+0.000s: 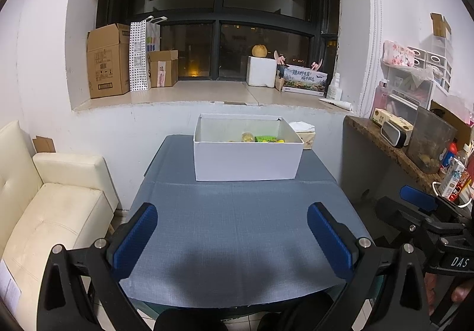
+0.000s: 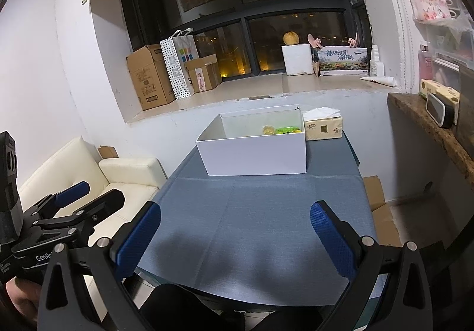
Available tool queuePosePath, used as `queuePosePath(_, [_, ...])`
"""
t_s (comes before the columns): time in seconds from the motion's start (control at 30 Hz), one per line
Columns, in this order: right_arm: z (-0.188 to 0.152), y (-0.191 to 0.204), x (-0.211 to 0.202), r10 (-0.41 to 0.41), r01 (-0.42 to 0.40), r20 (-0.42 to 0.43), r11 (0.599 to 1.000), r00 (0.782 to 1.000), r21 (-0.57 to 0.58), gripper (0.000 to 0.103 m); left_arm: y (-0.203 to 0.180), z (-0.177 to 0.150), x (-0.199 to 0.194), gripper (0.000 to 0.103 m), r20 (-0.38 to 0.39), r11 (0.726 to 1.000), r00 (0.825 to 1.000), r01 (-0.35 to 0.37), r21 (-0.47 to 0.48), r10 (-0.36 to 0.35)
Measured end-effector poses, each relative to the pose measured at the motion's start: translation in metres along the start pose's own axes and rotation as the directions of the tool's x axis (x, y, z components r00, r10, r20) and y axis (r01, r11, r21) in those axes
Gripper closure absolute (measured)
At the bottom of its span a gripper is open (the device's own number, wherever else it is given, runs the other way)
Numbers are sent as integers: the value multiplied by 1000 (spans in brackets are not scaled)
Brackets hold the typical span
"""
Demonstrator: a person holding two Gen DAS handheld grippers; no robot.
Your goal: Organize snacks
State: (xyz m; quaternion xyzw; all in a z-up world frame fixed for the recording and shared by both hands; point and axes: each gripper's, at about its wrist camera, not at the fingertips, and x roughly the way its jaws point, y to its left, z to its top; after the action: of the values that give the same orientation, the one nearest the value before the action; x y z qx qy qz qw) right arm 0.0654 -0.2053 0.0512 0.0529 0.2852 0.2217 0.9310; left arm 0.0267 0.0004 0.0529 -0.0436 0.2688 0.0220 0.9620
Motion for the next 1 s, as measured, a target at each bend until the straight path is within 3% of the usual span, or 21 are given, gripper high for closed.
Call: queuePosePath(1.0, [-2,3,-2,8,-8,-5,1000,1000,-9,0,1,1,1,0,-3,1000,1000,8,4,-8])
